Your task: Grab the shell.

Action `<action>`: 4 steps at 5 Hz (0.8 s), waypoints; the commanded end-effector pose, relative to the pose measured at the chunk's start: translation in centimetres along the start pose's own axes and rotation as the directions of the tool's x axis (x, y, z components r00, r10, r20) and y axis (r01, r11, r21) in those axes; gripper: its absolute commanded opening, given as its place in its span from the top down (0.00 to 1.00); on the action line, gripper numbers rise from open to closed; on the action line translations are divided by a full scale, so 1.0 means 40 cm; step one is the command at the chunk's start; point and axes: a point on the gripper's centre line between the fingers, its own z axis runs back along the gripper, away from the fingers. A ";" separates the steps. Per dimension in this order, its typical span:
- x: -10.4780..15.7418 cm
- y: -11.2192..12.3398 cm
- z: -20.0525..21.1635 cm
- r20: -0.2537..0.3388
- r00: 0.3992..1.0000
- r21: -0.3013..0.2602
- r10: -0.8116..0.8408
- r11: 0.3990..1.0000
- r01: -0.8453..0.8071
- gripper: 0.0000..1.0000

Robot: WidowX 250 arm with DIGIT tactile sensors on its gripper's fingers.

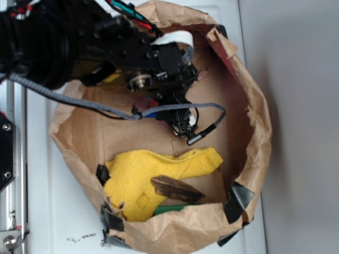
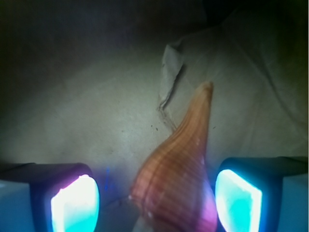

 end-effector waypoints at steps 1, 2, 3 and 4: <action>0.010 -0.020 -0.042 0.066 0.997 0.027 -0.049 0.999 0.048 0.06; 0.021 -0.014 -0.023 0.068 0.997 -0.001 -0.025 1.000 0.025 1.00; 0.034 -0.013 0.016 0.063 0.998 -0.036 -0.016 0.999 0.018 1.00; 0.054 -0.009 0.113 0.054 0.999 -0.120 0.005 0.993 0.001 1.00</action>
